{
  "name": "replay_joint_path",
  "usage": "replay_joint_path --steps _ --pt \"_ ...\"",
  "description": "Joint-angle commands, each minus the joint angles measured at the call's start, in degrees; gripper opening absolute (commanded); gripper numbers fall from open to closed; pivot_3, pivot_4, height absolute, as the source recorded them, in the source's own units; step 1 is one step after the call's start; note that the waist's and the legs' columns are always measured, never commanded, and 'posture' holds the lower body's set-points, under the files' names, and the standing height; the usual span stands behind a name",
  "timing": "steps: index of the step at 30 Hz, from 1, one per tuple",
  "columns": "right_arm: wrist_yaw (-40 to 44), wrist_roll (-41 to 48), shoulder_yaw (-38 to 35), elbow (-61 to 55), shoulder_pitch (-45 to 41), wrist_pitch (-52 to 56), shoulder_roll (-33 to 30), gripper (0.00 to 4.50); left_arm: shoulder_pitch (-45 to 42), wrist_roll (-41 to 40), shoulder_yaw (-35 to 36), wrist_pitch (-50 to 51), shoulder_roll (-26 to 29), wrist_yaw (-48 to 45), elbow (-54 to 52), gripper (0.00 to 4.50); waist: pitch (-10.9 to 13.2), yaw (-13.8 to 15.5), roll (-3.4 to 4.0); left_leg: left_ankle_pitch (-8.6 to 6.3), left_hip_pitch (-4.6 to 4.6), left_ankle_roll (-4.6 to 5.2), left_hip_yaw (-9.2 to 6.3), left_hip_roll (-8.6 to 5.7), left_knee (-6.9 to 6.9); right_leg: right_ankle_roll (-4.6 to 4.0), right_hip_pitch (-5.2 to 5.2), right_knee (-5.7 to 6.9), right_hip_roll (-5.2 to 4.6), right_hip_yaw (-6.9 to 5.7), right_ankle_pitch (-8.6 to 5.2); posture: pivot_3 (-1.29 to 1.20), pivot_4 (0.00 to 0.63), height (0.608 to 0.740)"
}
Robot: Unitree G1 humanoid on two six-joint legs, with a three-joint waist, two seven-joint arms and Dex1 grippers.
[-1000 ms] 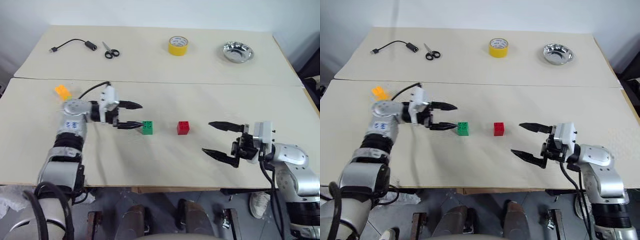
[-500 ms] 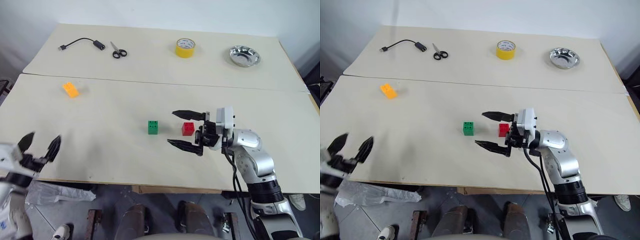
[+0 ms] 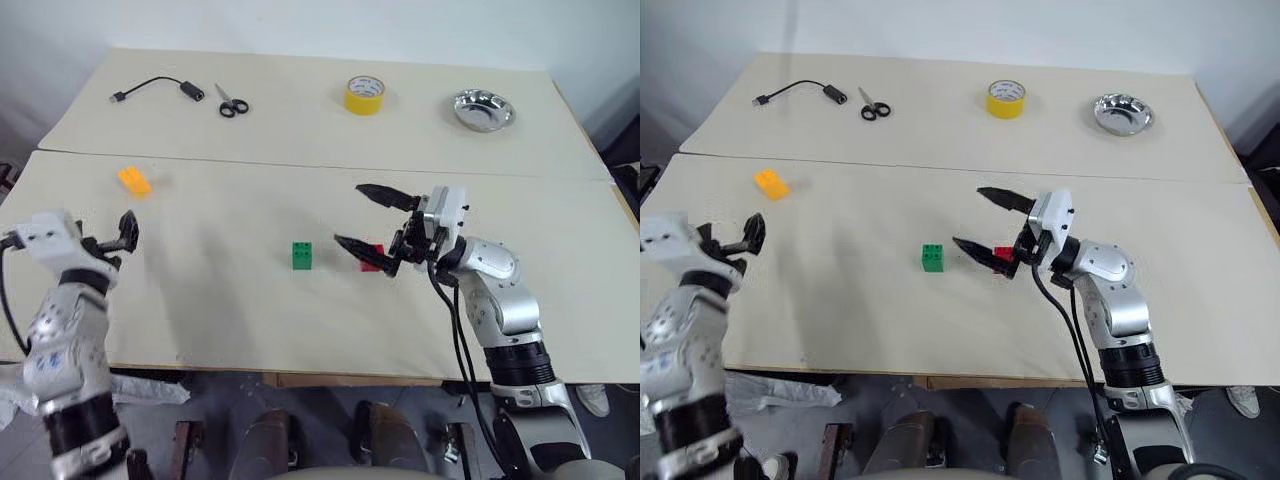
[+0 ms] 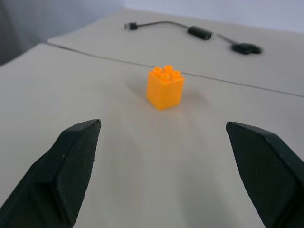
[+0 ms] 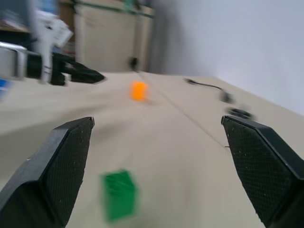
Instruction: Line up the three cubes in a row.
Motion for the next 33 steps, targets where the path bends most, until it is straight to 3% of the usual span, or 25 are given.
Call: replay_joint_path --steps 1,8,17,20,25,28,33 --pt "-2.75 -0.63 -1.74 -0.41 -0.44 -3.10 0.98 4.50 -8.47 2.69 -0.26 -0.39 -0.16 6.74 9.44 4.49 0.00 -0.14 -0.01 0.00 -0.02 0.00 -0.01 0.01 0.00 0.00 0.00 -0.04 0.02 -0.07 0.00 0.00 0.150 0.740" --pt "-5.23 -0.12 -0.51 -3.99 2.77 -2.63 2.41 4.50 -25.17 8.34 -5.92 -11.54 0.82 8.84 35.14 4.49 0.00 -0.10 -0.01 0.00 -0.04 -0.03 0.01 -0.03 -0.05 0.01 0.00 -0.09 0.05 -0.23 0.00 0.00 0.150 0.740" --pt "-6.88 0.20 -0.14 -6.64 4.69 -1.50 2.52 4.50 -34.97 10.28 -7.59 -21.40 4.04 10.48 54.68 4.49 0.00 -0.26 -0.02 0.00 -0.04 -0.02 0.05 -0.03 -0.06 0.01 -0.02 -0.11 0.04 -0.27 0.00 0.00 0.150 0.740" --pt "-7.17 0.21 -0.22 -6.96 5.20 -1.20 2.27 4.50 -36.63 10.89 -8.40 -23.96 5.03 9.99 59.00 3.91 0.00 -0.24 -0.02 0.00 -0.05 -0.02 0.05 -0.03 -0.06 0.02 -0.02 -0.10 0.04 -0.26 0.00 0.00 0.150 0.740" --pt "-7.45 0.33 -0.05 -7.36 5.71 -0.76 2.15 4.50 -37.44 11.09 -9.21 -27.73 6.01 8.42 62.17 2.38 0.01 -0.12 -0.03 0.00 -0.06 -0.02 0.04 -0.04 -0.04 0.02 -0.02 -0.10 0.03 -0.26 0.00 0.00 0.150 0.740" --pt "-7.47 -0.04 0.11 -7.92 5.91 -0.60 1.79 4.50 -36.29 8.79 -9.02 -29.24 6.80 -0.13 61.39 1.49 0.01 -0.14 -0.03 0.00 -0.06 -0.02 0.04 -0.04 -0.04 0.02 -0.02 -0.10 0.02 -0.26 0.00 0.00 0.150 0.740" --pt "-6.63 1.20 -1.92 -9.74 6.59 1.33 -1.10 4.50 -30.53 3.35 -11.25 -30.13 11.84 -33.50 54.50 1.45 0.01 -0.97 -0.02 0.00 -0.07 -0.03 0.17 -0.09 -0.07 0.02 -0.08 -0.10 0.04 -0.31 0.00 0.00 0.150 0.740"
